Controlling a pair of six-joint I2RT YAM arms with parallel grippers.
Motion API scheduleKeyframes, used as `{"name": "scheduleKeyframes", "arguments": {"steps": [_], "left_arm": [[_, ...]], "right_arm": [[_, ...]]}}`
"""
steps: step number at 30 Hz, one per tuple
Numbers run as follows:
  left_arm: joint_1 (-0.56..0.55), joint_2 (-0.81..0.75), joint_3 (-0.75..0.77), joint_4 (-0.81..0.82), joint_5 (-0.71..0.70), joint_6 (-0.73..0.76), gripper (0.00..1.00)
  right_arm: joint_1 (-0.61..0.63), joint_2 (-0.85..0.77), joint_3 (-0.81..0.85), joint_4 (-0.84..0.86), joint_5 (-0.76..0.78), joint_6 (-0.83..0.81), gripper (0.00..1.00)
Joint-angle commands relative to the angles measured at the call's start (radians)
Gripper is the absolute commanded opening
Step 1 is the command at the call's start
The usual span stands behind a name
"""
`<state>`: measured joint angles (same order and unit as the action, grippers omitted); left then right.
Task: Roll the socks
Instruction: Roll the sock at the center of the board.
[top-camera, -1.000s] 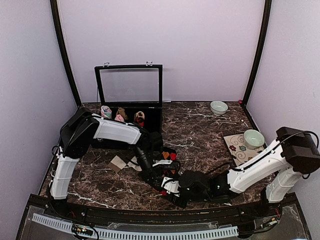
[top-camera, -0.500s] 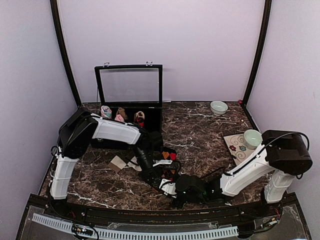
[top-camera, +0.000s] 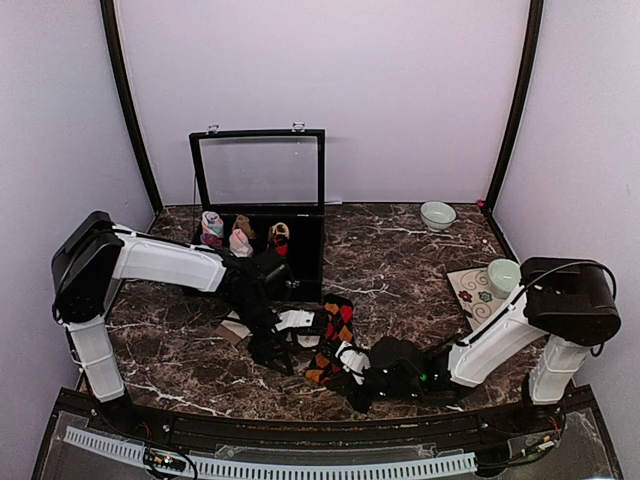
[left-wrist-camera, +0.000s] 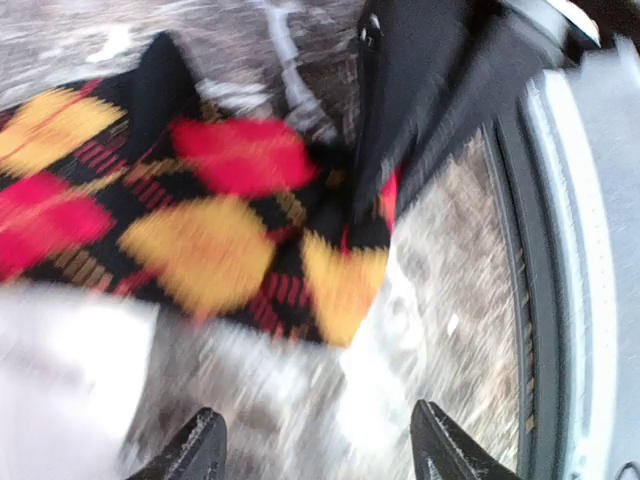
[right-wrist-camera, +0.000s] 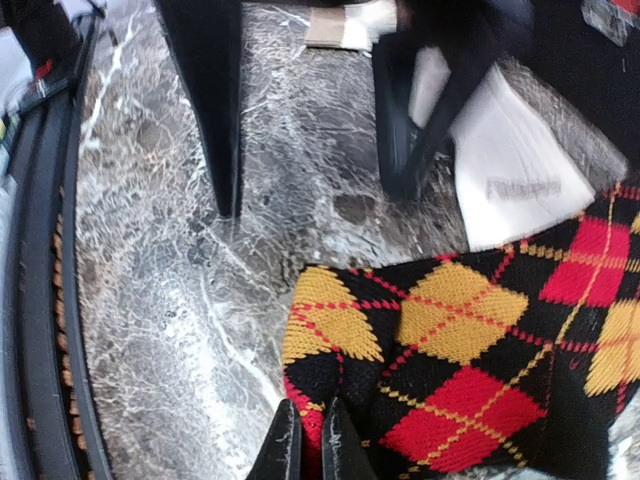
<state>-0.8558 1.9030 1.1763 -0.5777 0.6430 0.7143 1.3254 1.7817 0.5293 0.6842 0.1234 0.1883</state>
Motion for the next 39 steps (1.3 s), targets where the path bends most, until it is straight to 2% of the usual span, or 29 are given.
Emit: {"name": "scheduleKeyframes", "arguments": {"steps": [1, 5, 13, 21, 28, 39], "left_arm": [[0.009, -0.205, -0.099, 0.113, -0.13, 0.022, 0.64], [-0.022, -0.249, -0.14, 0.178, -0.153, 0.02, 0.6], [-0.146, -0.225, -0.193, 0.292, -0.222, 0.047, 0.47], [-0.17, -0.165, -0.172, 0.379, -0.285, 0.122, 0.39], [-0.173, -0.1, -0.163, 0.434, -0.305, 0.169, 0.33], [-0.18, -0.048, -0.128, 0.427, -0.292, 0.169, 0.22]], "right_arm": [[-0.084, 0.004, -0.059, -0.04, -0.17, 0.174, 0.0], [-0.138, 0.021, -0.055, -0.023, -0.26, 0.248, 0.0], [-0.221, 0.097, -0.024, -0.127, -0.412, 0.422, 0.0], [-0.269, 0.108, -0.067, -0.118, -0.519, 0.571, 0.0], [-0.298, 0.163, -0.056, -0.121, -0.609, 0.619, 0.0], [-0.318, 0.17, -0.043, -0.124, -0.637, 0.609, 0.0]]}}
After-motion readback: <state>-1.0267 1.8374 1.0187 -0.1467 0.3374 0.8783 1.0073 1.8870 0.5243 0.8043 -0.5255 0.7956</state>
